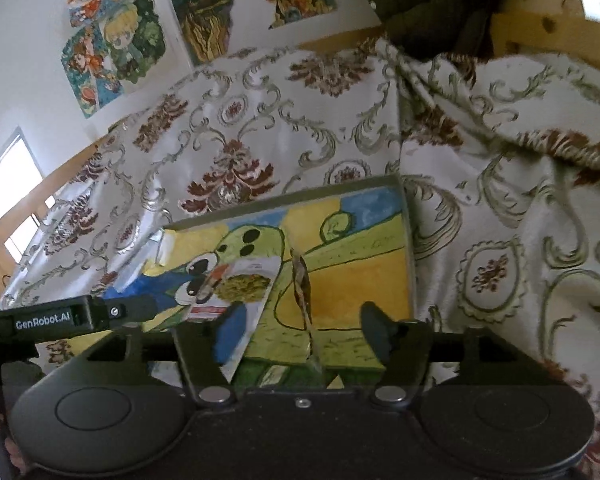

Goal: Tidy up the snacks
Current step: 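Lower the noodle packet into the tray and open the left tool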

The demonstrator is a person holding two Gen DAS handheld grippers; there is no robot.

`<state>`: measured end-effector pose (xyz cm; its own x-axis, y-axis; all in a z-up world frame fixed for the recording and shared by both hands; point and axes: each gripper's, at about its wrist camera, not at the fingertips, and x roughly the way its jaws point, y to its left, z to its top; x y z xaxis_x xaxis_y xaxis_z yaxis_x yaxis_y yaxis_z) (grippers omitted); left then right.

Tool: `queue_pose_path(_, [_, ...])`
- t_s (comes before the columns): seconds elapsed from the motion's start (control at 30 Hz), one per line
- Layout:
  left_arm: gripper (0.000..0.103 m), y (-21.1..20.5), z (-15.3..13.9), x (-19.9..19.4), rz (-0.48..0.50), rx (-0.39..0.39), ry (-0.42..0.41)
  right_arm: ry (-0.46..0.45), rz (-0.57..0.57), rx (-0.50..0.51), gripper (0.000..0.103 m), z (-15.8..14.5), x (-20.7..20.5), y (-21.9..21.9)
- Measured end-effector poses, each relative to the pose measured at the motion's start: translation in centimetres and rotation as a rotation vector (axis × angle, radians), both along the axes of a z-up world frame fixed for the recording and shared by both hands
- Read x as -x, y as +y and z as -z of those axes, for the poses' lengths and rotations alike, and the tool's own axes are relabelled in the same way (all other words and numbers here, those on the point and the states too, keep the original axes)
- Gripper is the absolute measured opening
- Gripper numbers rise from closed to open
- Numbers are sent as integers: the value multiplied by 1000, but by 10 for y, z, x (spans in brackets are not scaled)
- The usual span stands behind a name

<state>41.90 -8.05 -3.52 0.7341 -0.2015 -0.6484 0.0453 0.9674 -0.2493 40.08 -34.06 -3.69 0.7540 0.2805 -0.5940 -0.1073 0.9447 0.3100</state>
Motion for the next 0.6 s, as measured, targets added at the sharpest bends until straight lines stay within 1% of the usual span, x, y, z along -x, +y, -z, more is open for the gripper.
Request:
queue_pose_path(0.13, [100,1,-19,34,-24,-5,-52,-50,8,23,88,-23,28,-1])
queue_pose_path(0.17, [102,2,-24,44,-31,-4,-70,-67,9,30,90,-30,37,-1])
queue_pose_path(0.23, [103,3,-34,62,-43,-7,-100,-97,15,42,98,-42,54,-1])
queue_pose_path(0.3, [103,5,-43,80,-49,-3,-122,-131,20,56,102,-54,72,0])
queue_pose_path(0.43, [103,10,-57,120,-93,2,-156,-184,21,73,102,-73,107,1])
queue_pose_path(0.6, [103,17,-64,167,-142,-22,-191,-218,42,87,102,-84,151,1])
